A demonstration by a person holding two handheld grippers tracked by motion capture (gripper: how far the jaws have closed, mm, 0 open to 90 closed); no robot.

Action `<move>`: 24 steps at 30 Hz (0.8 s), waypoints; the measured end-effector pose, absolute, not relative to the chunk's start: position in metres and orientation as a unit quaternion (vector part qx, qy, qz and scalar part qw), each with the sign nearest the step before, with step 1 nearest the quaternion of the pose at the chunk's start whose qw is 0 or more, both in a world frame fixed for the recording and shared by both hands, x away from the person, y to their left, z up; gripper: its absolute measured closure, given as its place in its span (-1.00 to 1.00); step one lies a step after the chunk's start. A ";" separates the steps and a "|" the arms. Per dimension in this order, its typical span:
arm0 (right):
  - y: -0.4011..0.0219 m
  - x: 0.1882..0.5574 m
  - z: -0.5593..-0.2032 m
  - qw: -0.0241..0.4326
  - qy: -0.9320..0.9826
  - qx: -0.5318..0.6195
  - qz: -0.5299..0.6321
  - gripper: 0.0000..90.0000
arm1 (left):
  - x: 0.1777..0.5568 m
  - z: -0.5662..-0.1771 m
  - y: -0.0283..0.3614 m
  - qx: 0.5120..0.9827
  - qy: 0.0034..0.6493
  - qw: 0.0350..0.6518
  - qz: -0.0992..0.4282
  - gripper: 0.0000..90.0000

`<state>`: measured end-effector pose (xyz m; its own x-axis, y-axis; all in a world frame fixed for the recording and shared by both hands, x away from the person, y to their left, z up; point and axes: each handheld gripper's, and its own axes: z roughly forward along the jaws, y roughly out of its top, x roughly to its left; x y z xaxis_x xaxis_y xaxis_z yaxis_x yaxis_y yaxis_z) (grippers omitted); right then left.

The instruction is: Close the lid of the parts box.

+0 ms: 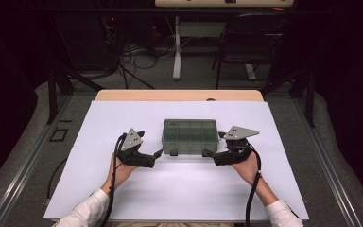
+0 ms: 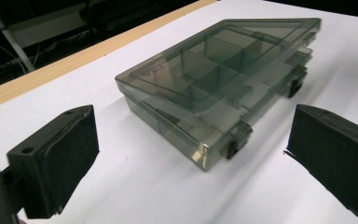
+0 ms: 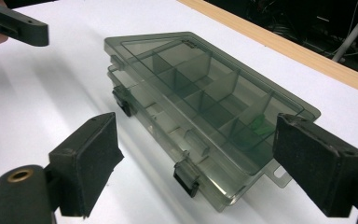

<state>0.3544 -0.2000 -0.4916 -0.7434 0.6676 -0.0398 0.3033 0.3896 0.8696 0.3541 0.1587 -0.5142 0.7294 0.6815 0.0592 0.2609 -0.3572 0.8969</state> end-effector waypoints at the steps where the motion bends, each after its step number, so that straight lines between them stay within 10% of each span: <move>1: -0.200 0.352 -0.491 0.197 0.811 0.298 0.464 -0.70 | 0.350 -0.514 0.161 0.794 0.297 0.484 0.219 -0.98; 24: -0.209 0.303 -0.494 0.231 0.800 0.277 0.480 -0.93 | 0.287 -0.527 0.205 0.769 0.314 0.502 0.239 -1.00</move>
